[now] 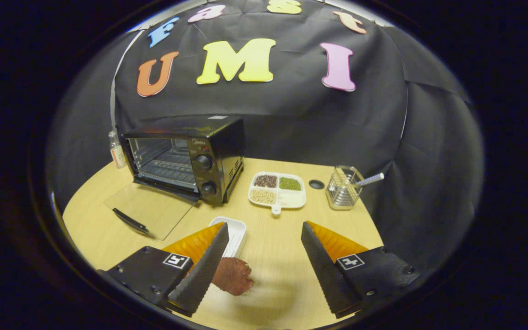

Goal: Open the toaster oven, put the food inside, and close the toaster oven door.

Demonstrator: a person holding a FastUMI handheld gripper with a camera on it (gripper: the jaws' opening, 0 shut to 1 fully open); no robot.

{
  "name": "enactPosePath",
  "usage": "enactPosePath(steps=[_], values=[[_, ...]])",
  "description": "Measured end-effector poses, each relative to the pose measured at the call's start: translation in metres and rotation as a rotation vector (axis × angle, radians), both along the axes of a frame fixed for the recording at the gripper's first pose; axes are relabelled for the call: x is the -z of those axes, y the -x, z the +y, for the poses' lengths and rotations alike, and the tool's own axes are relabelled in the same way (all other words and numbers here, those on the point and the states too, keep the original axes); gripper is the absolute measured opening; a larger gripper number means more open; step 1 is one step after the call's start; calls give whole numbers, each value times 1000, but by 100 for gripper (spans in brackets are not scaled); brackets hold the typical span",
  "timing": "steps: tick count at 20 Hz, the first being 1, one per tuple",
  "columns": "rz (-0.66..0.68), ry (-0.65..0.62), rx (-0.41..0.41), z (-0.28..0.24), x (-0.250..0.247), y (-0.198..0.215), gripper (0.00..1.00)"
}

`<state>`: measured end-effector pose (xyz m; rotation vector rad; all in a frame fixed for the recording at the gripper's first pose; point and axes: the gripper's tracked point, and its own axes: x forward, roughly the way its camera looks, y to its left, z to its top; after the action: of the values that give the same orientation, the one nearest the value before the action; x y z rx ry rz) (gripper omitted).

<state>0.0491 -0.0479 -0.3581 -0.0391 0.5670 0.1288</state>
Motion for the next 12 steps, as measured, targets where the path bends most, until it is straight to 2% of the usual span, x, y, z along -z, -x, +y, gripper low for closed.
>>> enactPosePath(steps=[3,4,8,11,12], values=[[104,-136,-81,16,25,17,99],[145,-187,-85,20,30,22,97],[340,-462,-82,42,54,38,81],[406,-577,-25,40,58,39,33],[416,-612,-25,41,56,38,28]])
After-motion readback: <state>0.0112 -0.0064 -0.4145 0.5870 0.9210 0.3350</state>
